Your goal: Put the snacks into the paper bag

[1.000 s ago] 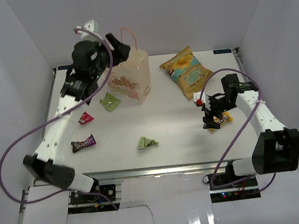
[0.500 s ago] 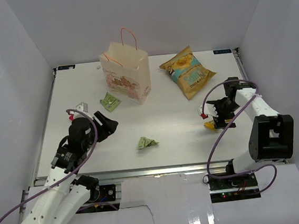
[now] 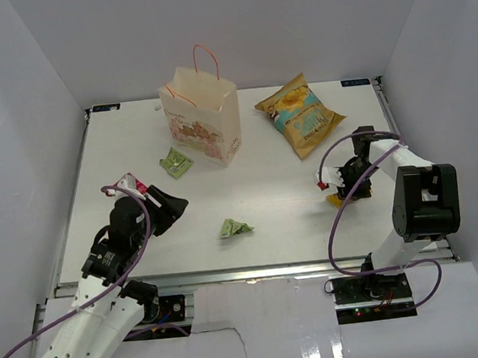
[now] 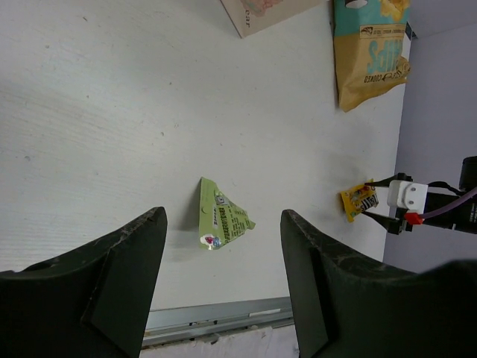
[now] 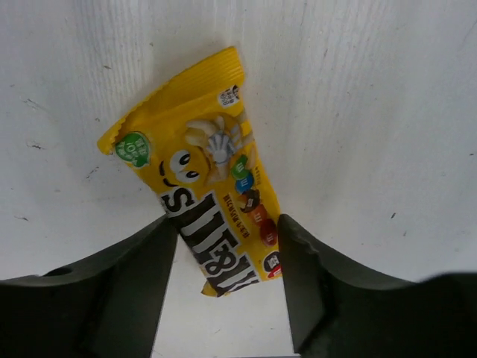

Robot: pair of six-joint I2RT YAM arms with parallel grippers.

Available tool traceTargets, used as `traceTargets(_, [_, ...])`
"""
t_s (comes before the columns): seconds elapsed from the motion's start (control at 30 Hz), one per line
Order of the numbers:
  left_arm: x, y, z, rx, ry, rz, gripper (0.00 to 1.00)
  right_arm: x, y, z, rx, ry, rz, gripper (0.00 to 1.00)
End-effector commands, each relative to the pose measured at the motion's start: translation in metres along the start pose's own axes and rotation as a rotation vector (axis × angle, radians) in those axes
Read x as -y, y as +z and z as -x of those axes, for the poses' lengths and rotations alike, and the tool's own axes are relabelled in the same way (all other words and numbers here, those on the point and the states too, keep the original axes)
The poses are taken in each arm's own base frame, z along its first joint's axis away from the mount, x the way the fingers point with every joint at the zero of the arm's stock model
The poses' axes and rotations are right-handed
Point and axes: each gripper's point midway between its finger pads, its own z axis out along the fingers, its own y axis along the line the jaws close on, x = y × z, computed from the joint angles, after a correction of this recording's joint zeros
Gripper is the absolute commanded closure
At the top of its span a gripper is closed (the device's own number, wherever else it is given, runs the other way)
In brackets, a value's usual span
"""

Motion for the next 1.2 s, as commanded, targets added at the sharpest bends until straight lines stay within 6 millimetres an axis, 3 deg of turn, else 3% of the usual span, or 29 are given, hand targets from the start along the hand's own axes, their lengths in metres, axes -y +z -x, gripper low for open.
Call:
traceTargets(0.0, [-0.001,-0.001,0.003,0.023,-0.037,-0.001,0.28,-0.011,0.008,0.006,0.041,0.026,0.035,0.42])
traceTargets(0.13, [-0.003,-0.001,0.002,0.029,-0.054,0.003,0.28,-0.021,0.010,0.016,0.091,0.044,0.050,0.59])
traceTargets(0.2, [-0.004,-0.001,0.002,0.027,-0.055,0.006,0.28,-0.023,0.005,0.027,0.146,0.073,0.052,0.62])
traceTargets(0.27, [-0.004,0.000,0.001,0.024,-0.055,0.009,0.28,-0.016,-0.007,0.038,0.193,0.088,0.027,0.66])
traceTargets(0.43, [-0.005,0.003,0.000,0.013,-0.058,0.022,0.28,0.004,-0.052,0.094,0.454,0.227,-0.011,0.79])
traceTargets(0.47, [-0.006,0.004,-0.001,0.010,-0.059,0.025,0.28,0.018,-0.069,0.103,0.487,0.235,-0.047,0.80])
traceTargets(0.57, [-0.006,0.006,-0.001,0.008,-0.059,0.027,0.28,0.036,-0.097,0.138,0.625,0.325,-0.059,0.82])
traceTargets(0.6, [-0.006,0.007,-0.002,0.006,-0.060,0.028,0.28,0.048,-0.115,0.162,0.687,0.297,-0.075,0.83])
traceTargets(0.67, [-0.006,0.008,-0.003,-0.001,-0.060,0.029,0.28,0.064,-0.133,0.184,0.744,0.357,-0.086,0.83])
traceTargets(0.7, [-0.006,0.010,-0.004,-0.005,-0.061,0.032,0.28,0.075,-0.149,0.207,0.776,0.322,-0.106,0.83])
traceTargets(0.77, [-0.006,0.012,-0.005,-0.011,-0.059,0.033,0.28,0.091,-0.168,0.233,0.817,0.312,-0.140,0.83])
traceTargets(0.8, [-0.005,0.012,-0.004,-0.009,-0.059,0.030,0.28,0.110,-0.187,0.259,0.857,0.326,-0.188,0.83])
traceTargets(0.9, [-0.003,0.013,-0.003,-0.012,-0.061,0.032,0.28,0.138,-0.225,0.307,0.969,0.349,-0.243,0.85])
traceTargets(0.93, [-0.003,0.013,-0.003,-0.011,-0.061,0.031,0.28,0.154,-0.242,0.322,1.008,0.347,-0.274,0.90])
traceTargets(1.0, [-0.002,0.012,-0.002,-0.007,-0.064,0.027,0.28,0.172,-0.259,0.346,1.065,0.366,-0.309,0.92])
traceTargets(1.03, [-0.003,0.011,-0.003,-0.007,-0.067,0.028,0.28,0.191,-0.274,0.360,1.124,0.392,-0.339,0.92])
traceTargets(1.1, [-0.003,0.010,-0.003,-0.004,-0.080,0.026,0.29,0.215,-0.271,0.381,1.163,0.407,-0.363,0.92])
traceTargets(1.13, [-0.004,0.010,-0.004,-0.006,-0.084,0.027,0.29,0.220,-0.293,0.393,1.210,0.400,-0.393,0.92])
traceTargets(1.17, [-0.004,0.009,-0.004,-0.007,-0.090,0.026,0.29,0.224,-0.294,0.405,1.223,0.400,-0.414,0.92])
